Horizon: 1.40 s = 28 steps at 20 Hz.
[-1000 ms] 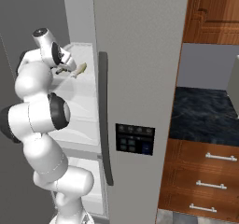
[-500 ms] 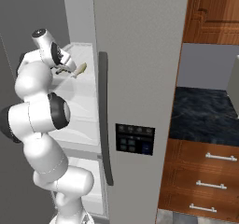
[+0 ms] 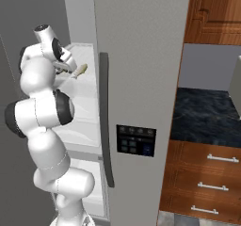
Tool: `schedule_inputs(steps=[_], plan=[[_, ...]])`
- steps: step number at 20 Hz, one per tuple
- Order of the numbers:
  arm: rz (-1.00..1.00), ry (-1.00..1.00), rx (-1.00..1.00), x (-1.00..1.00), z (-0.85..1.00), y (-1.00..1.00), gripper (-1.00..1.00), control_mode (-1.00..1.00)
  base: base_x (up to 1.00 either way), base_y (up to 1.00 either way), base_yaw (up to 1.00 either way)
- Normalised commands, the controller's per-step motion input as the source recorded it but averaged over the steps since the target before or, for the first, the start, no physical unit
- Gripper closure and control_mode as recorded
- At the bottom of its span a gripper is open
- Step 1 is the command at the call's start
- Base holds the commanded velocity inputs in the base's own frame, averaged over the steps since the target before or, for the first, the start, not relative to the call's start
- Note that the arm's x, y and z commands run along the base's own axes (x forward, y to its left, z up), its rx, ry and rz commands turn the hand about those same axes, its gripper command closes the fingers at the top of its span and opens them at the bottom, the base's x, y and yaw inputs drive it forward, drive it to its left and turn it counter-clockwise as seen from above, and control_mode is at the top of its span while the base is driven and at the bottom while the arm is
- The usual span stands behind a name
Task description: Place one mushroom and one fish in each tupperware on the nearby counter, to pack two identical lunches.
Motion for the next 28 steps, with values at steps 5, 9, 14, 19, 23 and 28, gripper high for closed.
schedule_inputs(steps=[5, 9, 14, 19, 23, 28], plan=[[-0.03, 0.11, 0.00, 0.00, -0.37, 0.17, 1.00, -1.00, 0.00, 0.00, 0.00], [-0.02, 0.03, 0.00, -0.02, -0.32, 0.17, 1.00, -1.00, 0.00, 0.00, 0.00], [-0.03, 0.00, 0.00, 0.00, -0.26, 0.21, 1.00, -1.00, 0.00, 0.00, 0.00], [0.00, 0.00, 0.00, 0.00, 0.00, 0.02, 1.00, -1.00, 0.00, 0.00, 0.00], [0.00, -0.06, 0.00, -0.46, -0.16, -0.14, 1.00, -1.00, 0.00, 0.00, 0.00], [0.00, -0.15, 0.00, -0.93, -0.04, -0.28, 1.00, -1.00, 0.00, 0.00, 0.00]])
